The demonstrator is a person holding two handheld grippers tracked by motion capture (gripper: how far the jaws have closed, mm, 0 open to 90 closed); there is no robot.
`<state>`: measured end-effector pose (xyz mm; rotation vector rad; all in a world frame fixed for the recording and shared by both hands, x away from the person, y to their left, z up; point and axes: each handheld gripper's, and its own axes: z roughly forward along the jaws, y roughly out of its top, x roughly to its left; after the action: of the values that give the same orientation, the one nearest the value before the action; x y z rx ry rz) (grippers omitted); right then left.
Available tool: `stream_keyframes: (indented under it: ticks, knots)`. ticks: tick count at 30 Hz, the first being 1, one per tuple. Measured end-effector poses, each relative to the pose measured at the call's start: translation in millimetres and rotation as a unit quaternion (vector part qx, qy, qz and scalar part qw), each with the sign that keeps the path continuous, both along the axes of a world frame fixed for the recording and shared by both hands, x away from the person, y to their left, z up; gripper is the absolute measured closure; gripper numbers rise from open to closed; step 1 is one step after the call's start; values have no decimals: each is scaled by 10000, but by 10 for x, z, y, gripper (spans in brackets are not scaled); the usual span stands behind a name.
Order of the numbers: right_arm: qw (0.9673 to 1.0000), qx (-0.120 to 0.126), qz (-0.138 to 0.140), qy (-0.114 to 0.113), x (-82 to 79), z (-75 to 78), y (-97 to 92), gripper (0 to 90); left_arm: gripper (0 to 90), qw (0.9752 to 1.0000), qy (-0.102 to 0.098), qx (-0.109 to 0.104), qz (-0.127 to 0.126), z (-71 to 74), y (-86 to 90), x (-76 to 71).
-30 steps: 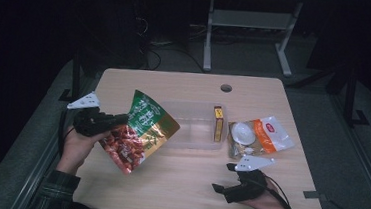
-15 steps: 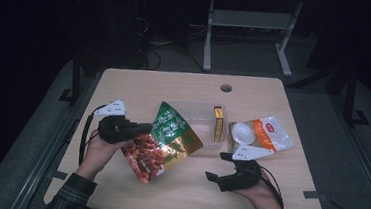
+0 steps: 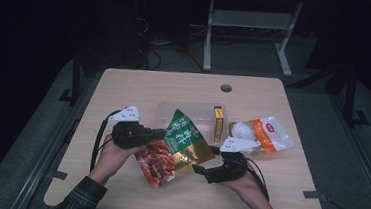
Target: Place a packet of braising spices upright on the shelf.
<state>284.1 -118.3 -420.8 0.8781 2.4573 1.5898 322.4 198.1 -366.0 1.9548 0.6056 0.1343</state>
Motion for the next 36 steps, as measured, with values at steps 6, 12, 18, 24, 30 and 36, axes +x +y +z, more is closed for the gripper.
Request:
stream_keyframes:
  ticks: [6,12,18,24,30,36]
  knots:
    - [9997,203,86,90,60,-27,88,340,900,9999,17,-144,-53,-1,-49,-24]
    - [9988,376,264,178,73,-27,101,603,900,9998,36,-168,-36,-16,-50,-20]
    - [9982,433,306,264,84,-20,77,789,900,9999,79,-141,-53,-44,-60,-13]
    - [9980,458,355,265,89,5,42,870,898,9998,91,-133,-125,-52,-74,-14]
    - [9975,500,411,299,114,28,-21,894,887,9998,-40,160,-129,-58,-101,-37]
    - [9980,265,557,124,126,98,-82,896,847,9984,-176,511,-155,-81,-117,-69]
